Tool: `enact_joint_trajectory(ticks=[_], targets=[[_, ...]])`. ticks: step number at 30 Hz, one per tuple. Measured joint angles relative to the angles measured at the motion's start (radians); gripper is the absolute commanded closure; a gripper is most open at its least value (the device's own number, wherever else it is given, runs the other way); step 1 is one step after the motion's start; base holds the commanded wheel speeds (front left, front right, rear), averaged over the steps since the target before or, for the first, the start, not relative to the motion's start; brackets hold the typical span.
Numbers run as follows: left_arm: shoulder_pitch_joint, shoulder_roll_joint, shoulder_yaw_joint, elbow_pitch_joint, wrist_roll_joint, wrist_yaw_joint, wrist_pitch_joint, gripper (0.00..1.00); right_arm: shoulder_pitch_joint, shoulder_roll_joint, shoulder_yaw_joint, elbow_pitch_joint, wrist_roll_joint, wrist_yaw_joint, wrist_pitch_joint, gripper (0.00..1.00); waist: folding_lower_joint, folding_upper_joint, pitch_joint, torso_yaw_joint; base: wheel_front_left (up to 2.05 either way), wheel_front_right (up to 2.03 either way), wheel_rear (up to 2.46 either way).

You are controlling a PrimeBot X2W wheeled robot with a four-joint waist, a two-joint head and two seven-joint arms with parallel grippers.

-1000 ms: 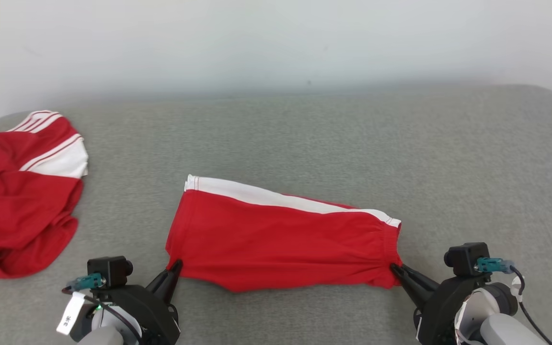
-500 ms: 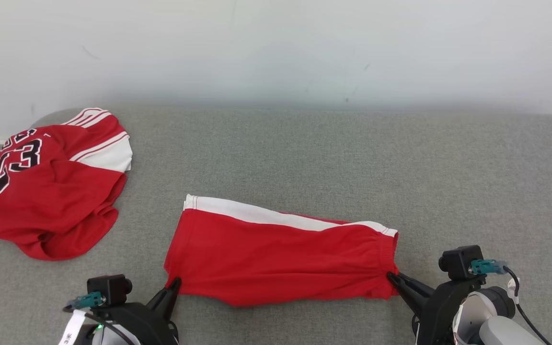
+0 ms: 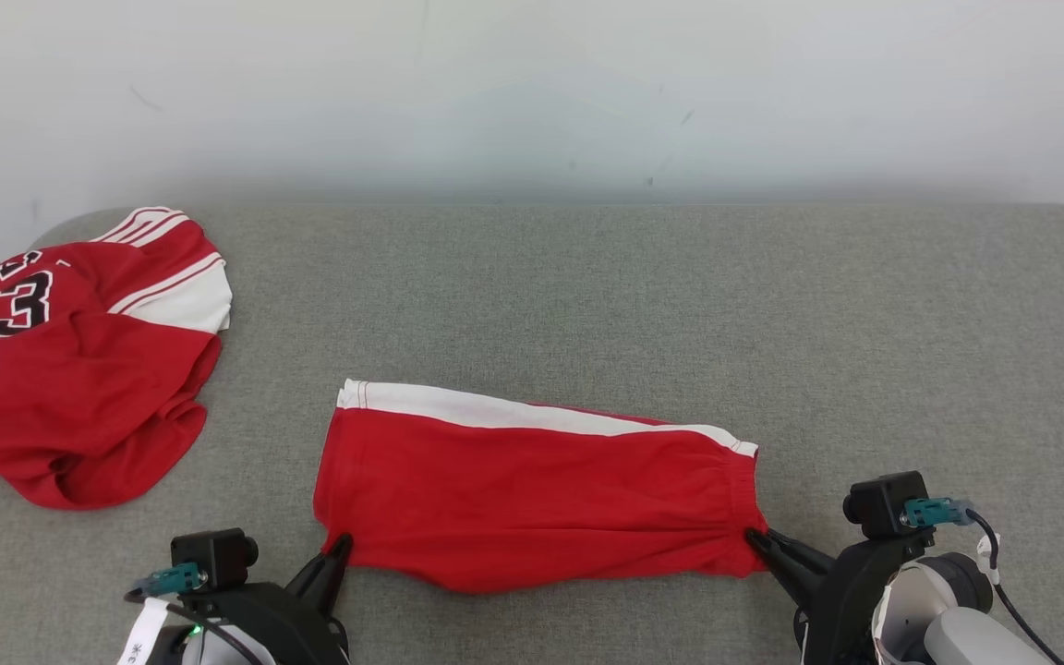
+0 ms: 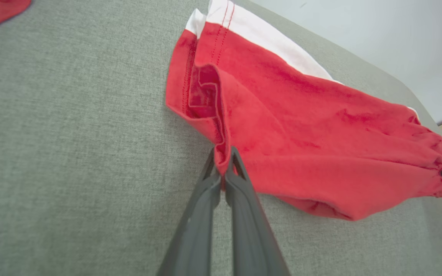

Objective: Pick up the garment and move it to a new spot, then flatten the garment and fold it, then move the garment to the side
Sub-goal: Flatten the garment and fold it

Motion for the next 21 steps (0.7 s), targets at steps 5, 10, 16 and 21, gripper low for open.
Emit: enact_joint_trajectory(ticks=[5,10,16,21], targets=[[0.001,0.0,0.0,0.005,0.001,0.011,0.0,0.0,0.0,0.003,-0.005,0.001,0.011,0.0,-0.001,0.0,0.0,0.0,-0.004,-0.002,0.0,0.0,0.0],[0.016,0.002,0.002,-0.002,0.014,0.045,-0.012,0.0,0.017,0.005,-0.033,-0.009,0.045,0.0,-0.021,0.0,0.0,0.0,-0.02,-0.002,0.0,0.0,0.0],[0.018,0.013,0.024,-0.052,0.043,0.09,-0.035,0.0,0.045,0.007,-0.061,-0.052,0.059,-0.001,-0.065,0.0,0.0,0.0,-0.044,-0.003,0.0,0.0,0.0],[0.059,0.044,0.034,-0.104,0.082,0.153,-0.046,0.0,0.082,0.004,-0.084,-0.093,0.058,-0.021,-0.112,0.0,-0.0001,0.0,-0.065,-0.007,0.0,0.0,0.0]])
